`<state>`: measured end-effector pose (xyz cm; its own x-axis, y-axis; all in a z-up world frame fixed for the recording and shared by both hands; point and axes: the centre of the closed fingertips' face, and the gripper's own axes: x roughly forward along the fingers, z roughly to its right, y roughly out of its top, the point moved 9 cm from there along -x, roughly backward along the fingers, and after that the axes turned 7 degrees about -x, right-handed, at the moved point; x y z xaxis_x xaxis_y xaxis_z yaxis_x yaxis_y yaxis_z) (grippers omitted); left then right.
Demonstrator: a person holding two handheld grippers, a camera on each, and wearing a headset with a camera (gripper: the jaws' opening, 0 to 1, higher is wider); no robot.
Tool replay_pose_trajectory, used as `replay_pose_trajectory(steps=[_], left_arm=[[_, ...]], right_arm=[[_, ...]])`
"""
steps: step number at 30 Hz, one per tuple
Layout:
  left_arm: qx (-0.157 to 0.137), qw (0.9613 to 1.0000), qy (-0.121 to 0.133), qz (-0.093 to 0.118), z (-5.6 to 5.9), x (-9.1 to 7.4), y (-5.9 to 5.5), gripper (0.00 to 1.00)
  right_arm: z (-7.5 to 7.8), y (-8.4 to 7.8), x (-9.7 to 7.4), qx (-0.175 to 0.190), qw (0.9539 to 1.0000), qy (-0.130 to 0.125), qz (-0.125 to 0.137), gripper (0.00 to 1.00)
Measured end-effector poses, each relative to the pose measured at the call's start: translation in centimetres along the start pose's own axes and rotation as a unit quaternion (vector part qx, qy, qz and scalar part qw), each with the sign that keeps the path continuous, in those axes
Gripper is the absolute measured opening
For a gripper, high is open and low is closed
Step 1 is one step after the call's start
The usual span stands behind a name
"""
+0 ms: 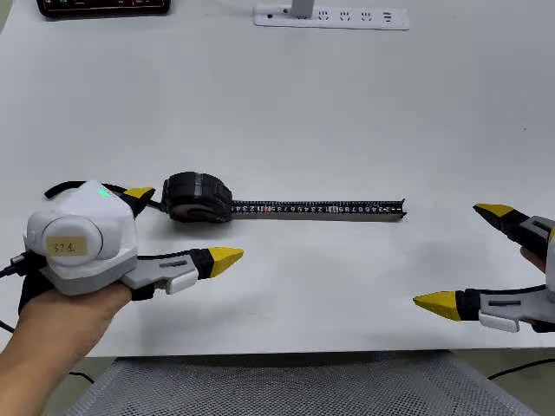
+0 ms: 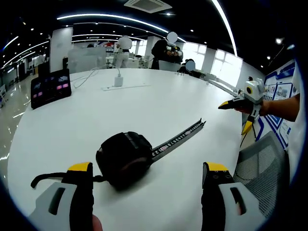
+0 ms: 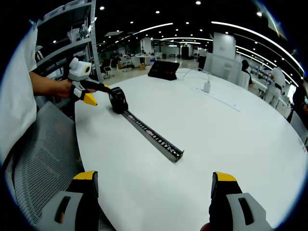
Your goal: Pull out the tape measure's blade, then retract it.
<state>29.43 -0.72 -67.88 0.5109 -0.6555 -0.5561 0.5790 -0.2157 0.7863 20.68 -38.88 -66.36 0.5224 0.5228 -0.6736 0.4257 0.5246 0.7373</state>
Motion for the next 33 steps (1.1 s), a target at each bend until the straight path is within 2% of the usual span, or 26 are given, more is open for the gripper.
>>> replay_pose_trajectory(steps=[14,16,19,23,33], left_arm=[[-0.019,0.9998,0.001,0.011,0.5,0.5,-0.1,0.91],[-0.020,0.9997,0.006,0.014,0.5,0.5,0.0,0.91],[-0.045,0.9981,0.020,0.036,0.7,0.7,0.4,0.89],[-0.056,0.9967,0.036,0.047,0.7,0.9,0.6,0.86],[-0.057,0.9938,0.081,0.051,0.9,1.5,0.6,0.80]], right_arm=[[0.2,0.3,0.3,-0.003,1.0000,0.001,0.003,0.96],[0.2,0.3,0.3,-0.003,1.0000,0.002,0.003,0.96],[0.3,0.3,0.4,-0.003,1.0000,0.001,0.002,0.94],[0.5,0.3,0.4,-0.004,1.0000,0.000,0.002,0.93],[1.6,0.5,0.6,-0.010,0.9999,-0.001,0.006,0.88]])
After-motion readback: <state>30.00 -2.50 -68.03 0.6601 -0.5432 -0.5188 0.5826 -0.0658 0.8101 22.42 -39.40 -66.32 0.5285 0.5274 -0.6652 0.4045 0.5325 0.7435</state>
